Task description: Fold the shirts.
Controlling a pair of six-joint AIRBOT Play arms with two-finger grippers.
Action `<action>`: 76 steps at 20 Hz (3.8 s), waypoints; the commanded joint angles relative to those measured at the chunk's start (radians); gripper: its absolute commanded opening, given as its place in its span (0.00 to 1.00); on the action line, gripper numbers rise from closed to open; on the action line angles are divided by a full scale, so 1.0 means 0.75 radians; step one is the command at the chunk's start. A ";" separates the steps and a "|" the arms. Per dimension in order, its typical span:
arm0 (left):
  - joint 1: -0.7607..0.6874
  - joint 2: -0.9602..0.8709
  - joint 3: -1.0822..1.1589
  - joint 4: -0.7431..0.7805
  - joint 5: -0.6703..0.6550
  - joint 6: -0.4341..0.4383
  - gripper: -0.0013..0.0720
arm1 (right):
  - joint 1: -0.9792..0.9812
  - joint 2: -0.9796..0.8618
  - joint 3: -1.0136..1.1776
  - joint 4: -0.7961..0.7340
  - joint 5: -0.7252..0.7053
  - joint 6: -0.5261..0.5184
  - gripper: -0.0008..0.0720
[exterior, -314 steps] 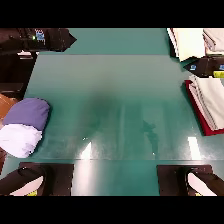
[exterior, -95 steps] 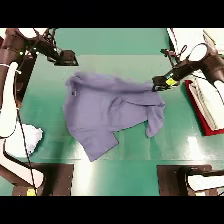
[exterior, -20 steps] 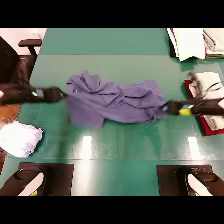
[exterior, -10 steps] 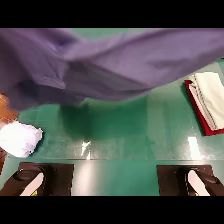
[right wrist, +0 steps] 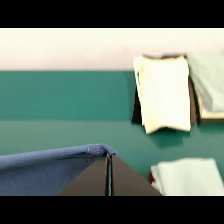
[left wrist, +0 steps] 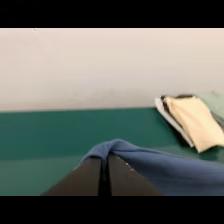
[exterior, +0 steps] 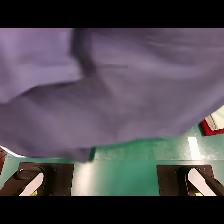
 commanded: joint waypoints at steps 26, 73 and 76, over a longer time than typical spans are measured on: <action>0.133 -0.929 -0.696 -0.033 -0.154 0.347 0.05 | 0.437 -0.843 -0.617 -0.346 -0.141 -0.082 0.03; 0.122 0.123 -2.199 -0.382 -0.038 -0.017 0.26 | 0.490 -0.366 -0.818 -0.305 -0.107 -0.055 0.54; 0.122 0.123 -2.173 -0.482 -0.039 0.049 0.05 | 0.430 -0.366 -0.820 -0.303 -0.029 -0.056 0.54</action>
